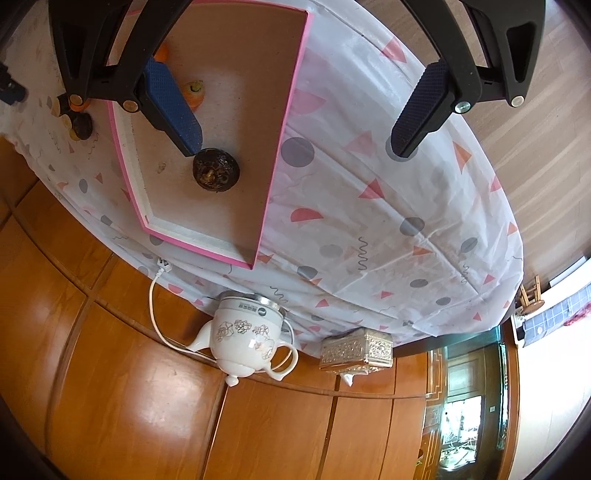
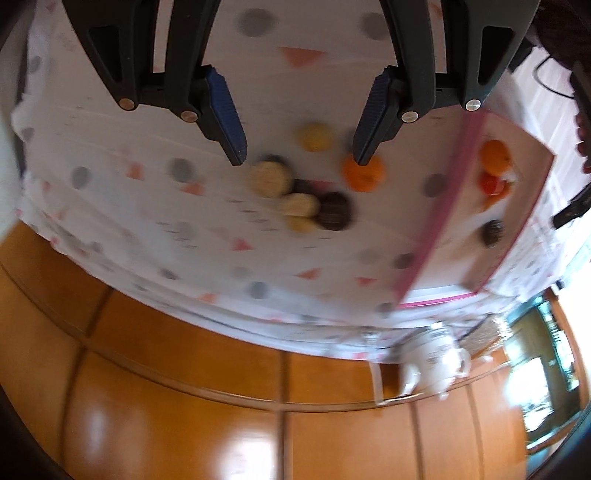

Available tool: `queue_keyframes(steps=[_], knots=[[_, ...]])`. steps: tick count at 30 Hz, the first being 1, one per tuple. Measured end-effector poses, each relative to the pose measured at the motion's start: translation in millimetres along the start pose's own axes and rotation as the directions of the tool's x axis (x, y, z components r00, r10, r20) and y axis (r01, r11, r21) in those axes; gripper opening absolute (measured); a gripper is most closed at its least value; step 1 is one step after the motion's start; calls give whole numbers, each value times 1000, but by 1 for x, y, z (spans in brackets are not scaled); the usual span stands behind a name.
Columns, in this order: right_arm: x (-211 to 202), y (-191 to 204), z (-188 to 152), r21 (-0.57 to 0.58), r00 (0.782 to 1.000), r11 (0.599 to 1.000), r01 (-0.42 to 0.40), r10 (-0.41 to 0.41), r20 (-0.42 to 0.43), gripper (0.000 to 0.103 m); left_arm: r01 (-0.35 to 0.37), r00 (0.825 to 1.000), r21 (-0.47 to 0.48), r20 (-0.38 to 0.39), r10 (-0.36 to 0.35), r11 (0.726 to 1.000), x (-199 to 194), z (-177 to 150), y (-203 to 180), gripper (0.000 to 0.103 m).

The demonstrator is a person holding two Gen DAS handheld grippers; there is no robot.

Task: Organize fruits
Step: 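Carry the orange with the right tool into the tray and release, then reach the left tool toward the round orange while withdrawing the right tool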

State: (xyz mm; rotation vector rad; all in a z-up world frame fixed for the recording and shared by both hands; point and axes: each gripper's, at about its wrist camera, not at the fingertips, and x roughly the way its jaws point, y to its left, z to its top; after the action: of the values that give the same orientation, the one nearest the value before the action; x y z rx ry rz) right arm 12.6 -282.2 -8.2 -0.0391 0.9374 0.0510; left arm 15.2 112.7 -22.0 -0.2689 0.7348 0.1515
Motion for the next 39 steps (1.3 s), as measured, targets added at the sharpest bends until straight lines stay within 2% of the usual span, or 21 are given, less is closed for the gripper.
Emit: queue_keyframes(steps=[8,13,16,18,22,30,39], knots=[[-6,-78,-8,115,985,979,170,-166,-42,61,10,1000,45,17,-10,999,-6,2,-12,103],[-11,-132,-18,230,956,928,292,-280,-84,61,18,999,85,32,-21,996,-10,3,-23,103],[-16,-161,-24,318,945,890,327,-314,-93,61,23,999,105,37,-27,994,-11,4,-30,103],[-20,-179,-30,383,938,857,344,-332,-100,61,26,999,122,39,-31,992,-13,4,-35,103],[-21,-202,-39,487,940,806,335,-319,-119,61,29,998,153,47,-37,988,-15,6,-45,103],[-20,-214,-44,535,939,775,337,-321,-125,61,42,996,225,62,-57,974,-20,6,-72,103],[-28,-235,-54,622,926,696,359,-347,-145,61,78,995,300,40,-94,951,-15,7,-104,103]])
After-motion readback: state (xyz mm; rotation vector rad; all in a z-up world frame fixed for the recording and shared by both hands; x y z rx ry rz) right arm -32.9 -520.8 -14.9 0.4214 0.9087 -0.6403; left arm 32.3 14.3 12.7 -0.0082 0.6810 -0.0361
